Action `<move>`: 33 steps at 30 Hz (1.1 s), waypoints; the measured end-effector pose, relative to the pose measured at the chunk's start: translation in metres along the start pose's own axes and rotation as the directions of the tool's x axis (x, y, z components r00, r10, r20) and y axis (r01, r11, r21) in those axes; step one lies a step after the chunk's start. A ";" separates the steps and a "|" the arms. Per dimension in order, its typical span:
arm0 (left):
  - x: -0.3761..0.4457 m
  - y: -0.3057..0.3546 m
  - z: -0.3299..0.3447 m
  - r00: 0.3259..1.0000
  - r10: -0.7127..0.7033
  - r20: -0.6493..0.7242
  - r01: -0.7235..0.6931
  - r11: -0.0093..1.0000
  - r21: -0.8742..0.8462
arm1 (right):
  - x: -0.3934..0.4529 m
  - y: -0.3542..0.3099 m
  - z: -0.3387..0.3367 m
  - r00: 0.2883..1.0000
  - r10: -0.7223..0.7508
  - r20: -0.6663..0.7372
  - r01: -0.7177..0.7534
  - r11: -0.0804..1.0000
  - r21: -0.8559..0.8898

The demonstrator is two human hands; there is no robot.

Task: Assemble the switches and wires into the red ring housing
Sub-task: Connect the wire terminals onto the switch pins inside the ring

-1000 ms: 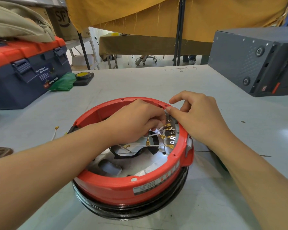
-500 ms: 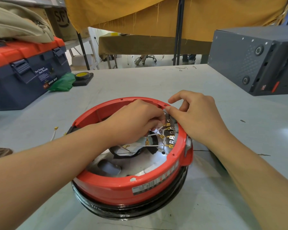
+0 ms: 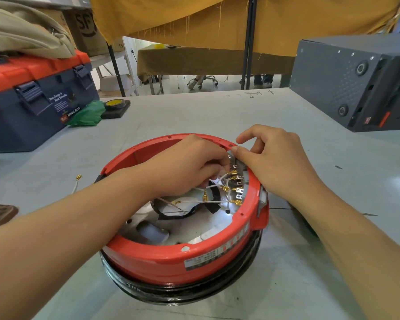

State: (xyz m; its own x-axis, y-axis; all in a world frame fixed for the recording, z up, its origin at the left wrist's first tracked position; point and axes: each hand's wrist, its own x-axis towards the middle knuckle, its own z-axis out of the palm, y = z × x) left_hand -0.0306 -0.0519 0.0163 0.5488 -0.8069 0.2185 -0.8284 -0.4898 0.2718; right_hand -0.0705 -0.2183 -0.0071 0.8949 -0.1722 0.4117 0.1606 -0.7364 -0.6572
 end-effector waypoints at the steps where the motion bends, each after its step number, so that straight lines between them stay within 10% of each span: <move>1: 0.000 -0.001 -0.001 1.000 -0.014 0.006 0.014 1.000 -0.025 | 0.000 0.000 0.000 1.000 0.002 0.003 -0.002 1.000 0.004; 33: 0.002 0.016 0.007 0.988 -0.135 -0.079 0.128 0.988 -0.091 | 0.000 0.000 0.004 0.999 0.025 -0.027 -0.024 1.000 0.017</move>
State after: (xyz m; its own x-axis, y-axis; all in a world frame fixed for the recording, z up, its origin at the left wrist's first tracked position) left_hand -0.0431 -0.0634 0.0147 0.6631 -0.7043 0.2535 -0.7376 -0.5570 0.3817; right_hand -0.0691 -0.2160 -0.0100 0.8872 -0.2076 0.4119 0.1458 -0.7209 -0.6775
